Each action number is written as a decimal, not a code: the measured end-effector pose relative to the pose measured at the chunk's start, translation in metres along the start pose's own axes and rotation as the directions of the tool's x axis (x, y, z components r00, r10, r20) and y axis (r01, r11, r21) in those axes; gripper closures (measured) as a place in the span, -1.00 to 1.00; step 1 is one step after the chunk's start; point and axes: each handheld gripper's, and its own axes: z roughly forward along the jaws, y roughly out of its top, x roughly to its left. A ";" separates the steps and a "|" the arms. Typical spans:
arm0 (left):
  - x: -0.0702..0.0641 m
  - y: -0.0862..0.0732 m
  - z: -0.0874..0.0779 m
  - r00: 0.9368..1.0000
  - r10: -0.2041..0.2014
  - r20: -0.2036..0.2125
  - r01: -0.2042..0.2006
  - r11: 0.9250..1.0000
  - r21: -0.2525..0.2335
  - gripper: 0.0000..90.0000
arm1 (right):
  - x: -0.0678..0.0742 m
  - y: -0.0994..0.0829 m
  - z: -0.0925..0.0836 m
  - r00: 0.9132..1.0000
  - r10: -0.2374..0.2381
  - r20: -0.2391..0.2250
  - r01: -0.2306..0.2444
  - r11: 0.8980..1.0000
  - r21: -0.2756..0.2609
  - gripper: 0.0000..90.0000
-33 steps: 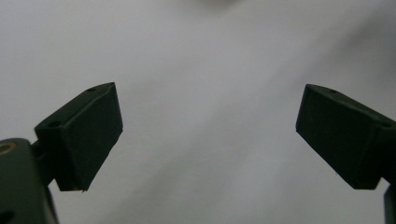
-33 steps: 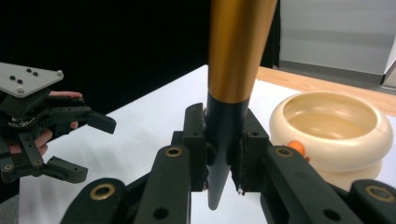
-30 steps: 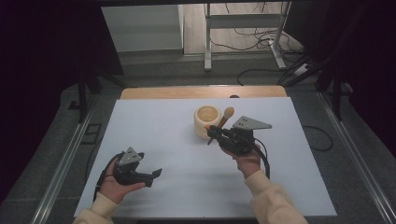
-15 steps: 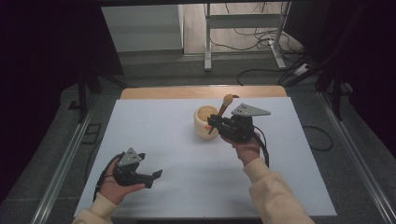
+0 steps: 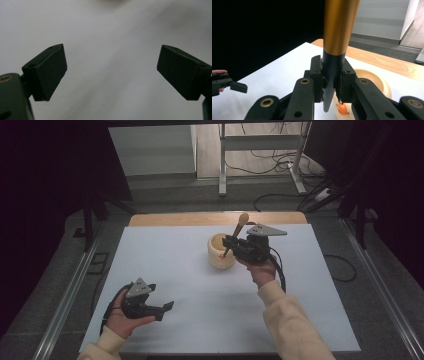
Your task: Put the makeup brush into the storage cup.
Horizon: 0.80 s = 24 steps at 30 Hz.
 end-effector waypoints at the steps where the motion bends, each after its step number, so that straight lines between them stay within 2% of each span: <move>1: 0.000 0.000 0.000 1.000 -0.001 0.001 0.001 1.000 -0.001 -0.77 | -0.001 0.000 0.001 1.000 0.002 0.003 -0.002 1.000 0.000 0.74; 8: -0.001 0.001 0.001 1.000 0.006 0.012 -0.006 1.000 0.011 -0.77 | -0.006 0.002 0.006 1.000 0.011 0.013 -0.011 1.000 -0.002 0.74; 11: 0.000 0.000 0.001 1.000 -0.007 0.026 0.007 1.000 0.004 -0.76 | -0.008 0.005 0.009 1.000 0.007 0.017 -0.007 1.000 0.000 0.74; 24: 0.002 0.000 0.000 1.000 0.001 0.016 -0.001 1.000 0.008 -0.77 | -0.019 0.016 0.024 0.999 0.019 0.049 -0.020 1.000 0.007 0.74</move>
